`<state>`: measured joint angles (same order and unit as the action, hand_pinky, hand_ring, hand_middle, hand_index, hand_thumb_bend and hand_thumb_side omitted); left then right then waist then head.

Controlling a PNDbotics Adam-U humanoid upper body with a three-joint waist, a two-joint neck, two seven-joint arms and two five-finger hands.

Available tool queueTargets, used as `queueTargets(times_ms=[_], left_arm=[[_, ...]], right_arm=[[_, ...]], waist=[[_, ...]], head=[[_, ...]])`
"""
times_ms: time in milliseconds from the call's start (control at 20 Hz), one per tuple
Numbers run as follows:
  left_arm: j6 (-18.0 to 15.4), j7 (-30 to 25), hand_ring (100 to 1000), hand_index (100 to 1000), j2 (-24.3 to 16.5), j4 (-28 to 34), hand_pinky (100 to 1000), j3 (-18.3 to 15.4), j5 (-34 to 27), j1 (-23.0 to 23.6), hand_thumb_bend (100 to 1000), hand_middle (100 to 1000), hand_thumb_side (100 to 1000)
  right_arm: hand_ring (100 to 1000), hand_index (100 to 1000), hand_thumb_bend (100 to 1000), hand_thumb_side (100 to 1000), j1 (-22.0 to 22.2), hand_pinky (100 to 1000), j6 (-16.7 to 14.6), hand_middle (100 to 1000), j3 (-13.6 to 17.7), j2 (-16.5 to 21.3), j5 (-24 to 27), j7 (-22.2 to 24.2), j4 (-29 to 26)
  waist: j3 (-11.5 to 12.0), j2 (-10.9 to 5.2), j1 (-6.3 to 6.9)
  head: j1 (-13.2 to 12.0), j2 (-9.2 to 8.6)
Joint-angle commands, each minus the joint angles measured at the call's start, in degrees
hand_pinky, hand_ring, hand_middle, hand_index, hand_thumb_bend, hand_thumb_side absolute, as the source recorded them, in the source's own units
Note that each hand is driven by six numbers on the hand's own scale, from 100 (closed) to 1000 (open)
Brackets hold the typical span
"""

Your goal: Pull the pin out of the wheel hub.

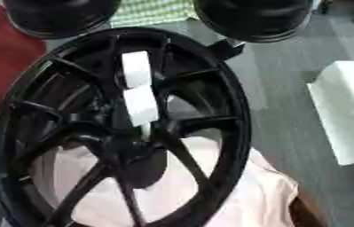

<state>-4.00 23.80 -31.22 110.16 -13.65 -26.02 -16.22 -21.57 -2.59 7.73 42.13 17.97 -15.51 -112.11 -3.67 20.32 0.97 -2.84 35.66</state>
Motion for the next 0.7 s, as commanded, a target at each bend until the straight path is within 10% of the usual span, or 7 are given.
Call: queueTargets(times_ms=[50, 700], left_arm=[[0.0, 0.1, 689, 747, -0.8, 0.6, 695, -0.6, -0.2, -0.6, 247, 631, 625], [0.1, 0.1, 690, 746, -0.9, 0.5, 694, -0.5, -0.1, -0.4, 244, 630, 628]], right_arm=[[727, 751, 100, 681, -0.2, 879, 0.1, 640, 0.4, 1.5, -0.2, 0.0, -1.1], [742, 762, 100, 607, -1.8, 874, 0.7, 657, 0.4, 6.5, -1.8, 1.7, -2.4]], waist=[[0.1, -1.51, -0.03], [-0.2, -1.29, -0.27]], head=[[0.0, -0.06], [-0.1, 0.10]])
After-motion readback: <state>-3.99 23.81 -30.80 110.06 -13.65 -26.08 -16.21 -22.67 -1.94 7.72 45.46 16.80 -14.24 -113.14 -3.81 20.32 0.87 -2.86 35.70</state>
